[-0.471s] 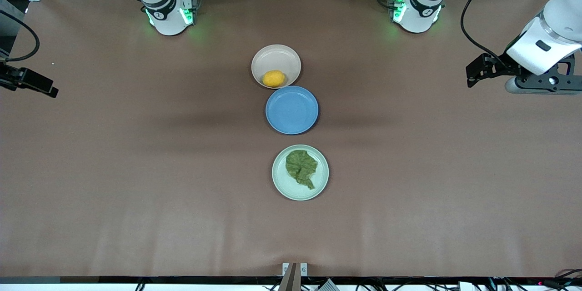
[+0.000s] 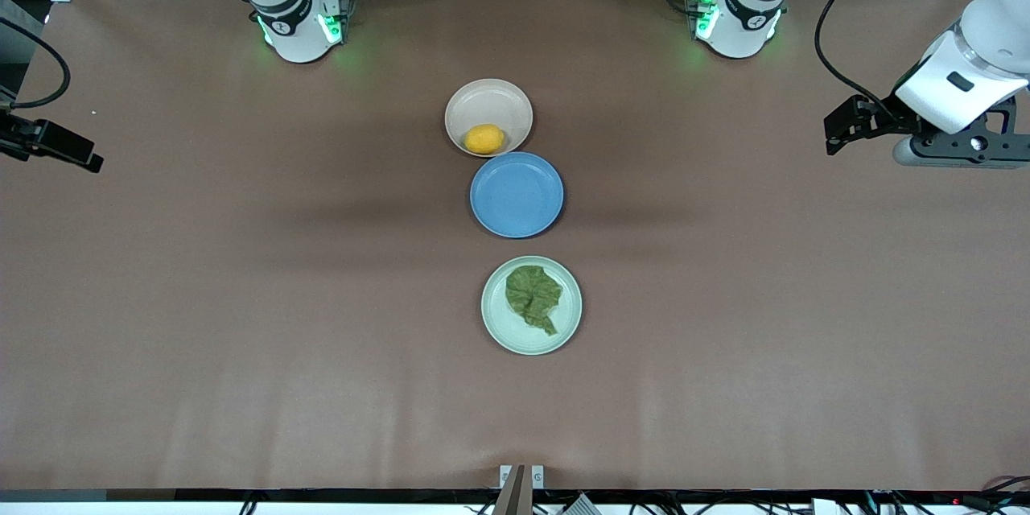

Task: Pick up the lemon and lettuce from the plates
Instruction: 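Move the right gripper toward the lemon while the left gripper approaches the lettuce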

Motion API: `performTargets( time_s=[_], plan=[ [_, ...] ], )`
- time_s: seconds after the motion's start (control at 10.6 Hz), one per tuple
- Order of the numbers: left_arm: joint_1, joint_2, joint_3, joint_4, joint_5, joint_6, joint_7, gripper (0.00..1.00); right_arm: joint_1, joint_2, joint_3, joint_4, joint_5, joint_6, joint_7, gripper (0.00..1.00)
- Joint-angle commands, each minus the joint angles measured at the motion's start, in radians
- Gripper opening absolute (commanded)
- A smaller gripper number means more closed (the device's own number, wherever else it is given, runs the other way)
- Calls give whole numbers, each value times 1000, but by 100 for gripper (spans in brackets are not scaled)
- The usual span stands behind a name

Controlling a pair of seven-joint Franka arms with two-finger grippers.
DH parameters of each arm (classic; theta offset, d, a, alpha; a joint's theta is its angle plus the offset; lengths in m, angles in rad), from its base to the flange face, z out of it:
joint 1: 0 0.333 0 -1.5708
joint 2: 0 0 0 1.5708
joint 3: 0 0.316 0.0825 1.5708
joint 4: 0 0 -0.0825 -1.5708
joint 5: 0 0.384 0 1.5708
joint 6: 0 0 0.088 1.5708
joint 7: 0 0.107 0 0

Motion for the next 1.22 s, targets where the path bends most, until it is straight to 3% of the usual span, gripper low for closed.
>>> performTargets(
  time_s=[0.0, 0.28, 0.47, 0.66, 0.85, 1.13],
  plan=[
    [-5, 22, -1, 33, -24, -20, 15, 100, -9, -27, 9, -24, 7, -1, -9, 100],
    [-8, 99, -4, 85, -22, -20, 27, 100, -3, -25, 11, -26, 14, 1, -31, 100],
    [-40, 172, -13, 146, -7, -18, 22, 100, -3, -16, 9, -32, 92, 2, -37, 100],
    [-57, 208, -15, 179, -1, 0, 12, 100, 18, -14, 12, -67, 108, 13, -37, 100],
    [-78, 280, -28, 182, -10, 90, 3, 100, 57, -16, 12, -130, 108, 63, -35, 100],
    [-142, 404, -33, 194, -4, 233, -165, 100, 126, -19, 12, -228, 108, 154, -6, 100]
  ],
)
